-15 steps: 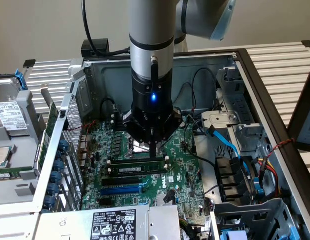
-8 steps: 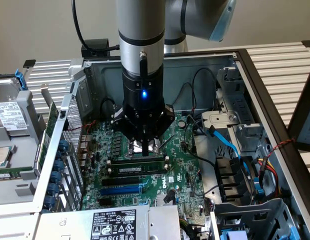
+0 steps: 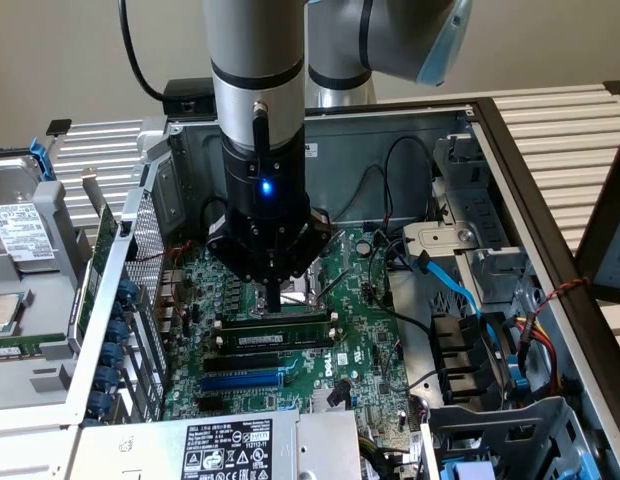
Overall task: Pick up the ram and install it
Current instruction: 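Press down the ram until it locks into place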
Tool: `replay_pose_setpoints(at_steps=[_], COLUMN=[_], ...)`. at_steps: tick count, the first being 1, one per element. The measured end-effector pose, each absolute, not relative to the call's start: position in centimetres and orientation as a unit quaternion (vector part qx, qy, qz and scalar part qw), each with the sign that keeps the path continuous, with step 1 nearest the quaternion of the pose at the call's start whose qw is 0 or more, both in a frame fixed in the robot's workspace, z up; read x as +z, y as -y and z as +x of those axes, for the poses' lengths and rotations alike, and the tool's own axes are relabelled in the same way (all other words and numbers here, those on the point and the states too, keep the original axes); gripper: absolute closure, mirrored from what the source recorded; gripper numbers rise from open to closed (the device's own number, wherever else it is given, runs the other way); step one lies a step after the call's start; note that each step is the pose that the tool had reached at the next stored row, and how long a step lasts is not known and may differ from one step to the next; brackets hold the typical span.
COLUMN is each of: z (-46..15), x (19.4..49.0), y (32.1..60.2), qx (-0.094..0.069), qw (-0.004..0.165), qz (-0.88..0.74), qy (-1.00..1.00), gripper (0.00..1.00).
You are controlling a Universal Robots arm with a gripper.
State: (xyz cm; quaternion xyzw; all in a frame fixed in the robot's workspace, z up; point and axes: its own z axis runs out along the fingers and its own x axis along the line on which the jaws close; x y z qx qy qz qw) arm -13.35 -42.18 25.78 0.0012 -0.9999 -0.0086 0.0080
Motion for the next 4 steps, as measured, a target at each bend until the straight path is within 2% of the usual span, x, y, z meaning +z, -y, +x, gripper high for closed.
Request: replay_pose_setpoints(at_steps=[4], z=[-13.35], x=[25.78], y=[42.18], qx=[-0.009], qw=[0.008], qz=[0.001], qy=[1.000], gripper=[0.90])
